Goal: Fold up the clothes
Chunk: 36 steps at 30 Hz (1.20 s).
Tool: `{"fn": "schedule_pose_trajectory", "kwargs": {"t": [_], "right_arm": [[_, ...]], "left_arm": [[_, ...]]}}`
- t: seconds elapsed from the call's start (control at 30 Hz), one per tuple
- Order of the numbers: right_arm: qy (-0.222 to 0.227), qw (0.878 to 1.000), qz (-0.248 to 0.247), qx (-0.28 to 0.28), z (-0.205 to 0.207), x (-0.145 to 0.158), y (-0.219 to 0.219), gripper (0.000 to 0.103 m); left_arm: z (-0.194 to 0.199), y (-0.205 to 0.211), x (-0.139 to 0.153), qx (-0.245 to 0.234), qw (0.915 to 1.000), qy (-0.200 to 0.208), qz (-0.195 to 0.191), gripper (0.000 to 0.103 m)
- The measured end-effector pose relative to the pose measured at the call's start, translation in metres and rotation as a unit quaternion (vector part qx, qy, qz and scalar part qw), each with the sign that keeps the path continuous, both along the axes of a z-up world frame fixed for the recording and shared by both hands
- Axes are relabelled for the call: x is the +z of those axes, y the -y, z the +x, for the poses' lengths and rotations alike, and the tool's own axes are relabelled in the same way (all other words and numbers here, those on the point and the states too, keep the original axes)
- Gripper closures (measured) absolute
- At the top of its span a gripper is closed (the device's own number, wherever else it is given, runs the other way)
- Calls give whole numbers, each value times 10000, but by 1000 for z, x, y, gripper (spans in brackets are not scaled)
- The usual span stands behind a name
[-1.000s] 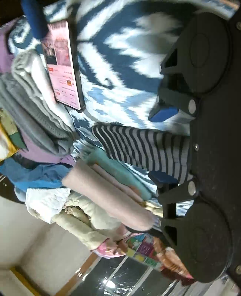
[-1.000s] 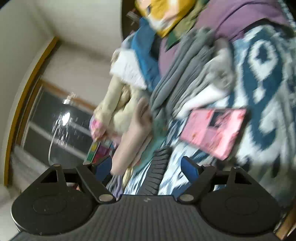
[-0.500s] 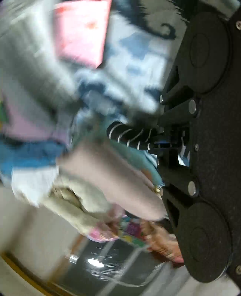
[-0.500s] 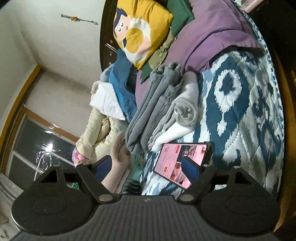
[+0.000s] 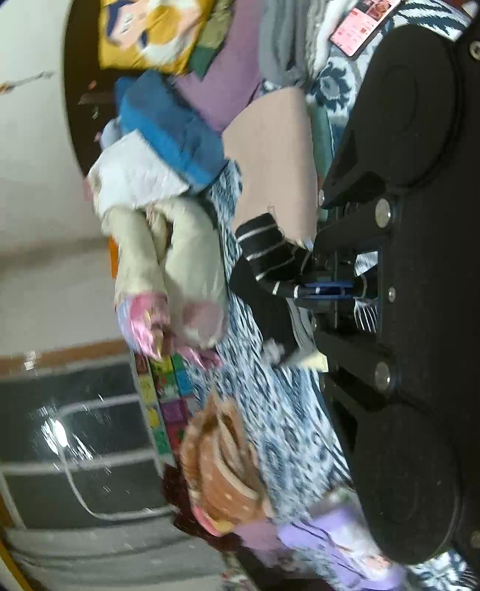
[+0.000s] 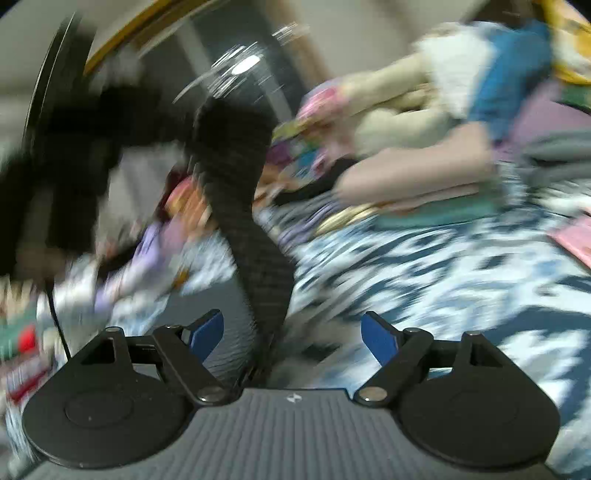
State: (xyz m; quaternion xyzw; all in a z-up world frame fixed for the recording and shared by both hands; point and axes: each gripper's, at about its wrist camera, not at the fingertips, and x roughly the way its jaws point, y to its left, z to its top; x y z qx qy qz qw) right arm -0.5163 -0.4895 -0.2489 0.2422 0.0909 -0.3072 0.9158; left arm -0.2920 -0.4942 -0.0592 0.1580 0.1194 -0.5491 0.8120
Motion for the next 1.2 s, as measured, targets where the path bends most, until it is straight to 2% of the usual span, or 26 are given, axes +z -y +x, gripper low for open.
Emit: {"fn": "schedule_pose_trajectory", "kwargs": {"t": [0.17, 0.23, 0.3, 0.57, 0.7, 0.87, 1.0, 1.2], "right_arm": [[-692, 9963, -312, 410, 48, -9, -20, 24], [-986, 9924, -560, 476, 59, -13, -31, 39], [-1235, 9880, -771, 520, 66, -16, -42, 47], [-1813, 9719, -1364, 622, 76, -22, -73, 48], [-2005, 9661, -1479, 669, 82, -25, -78, 49], [-2003, 9689, -1288, 666, 81, -28, -71, 50], [-1925, 9744, -964, 649, 76, -33, -62, 50], [-2037, 9701, -1120, 694, 76, -36, -68, 50]], "left_arm": [[46, -38, 0, 141, 9981, -563, -212, 100], [62, -46, -3, 177, 9964, -789, -253, 100], [75, -54, -7, 197, 9949, -947, -290, 100], [114, -86, -12, 129, 9896, -1346, -485, 100], [120, -105, -10, -80, 9892, -1318, -629, 100], [130, -127, -20, -184, 9908, -1157, -678, 100], [150, -139, -43, 50, 9911, -1214, -544, 100], [173, -148, -82, 418, 9886, -1422, -269, 100]]}}
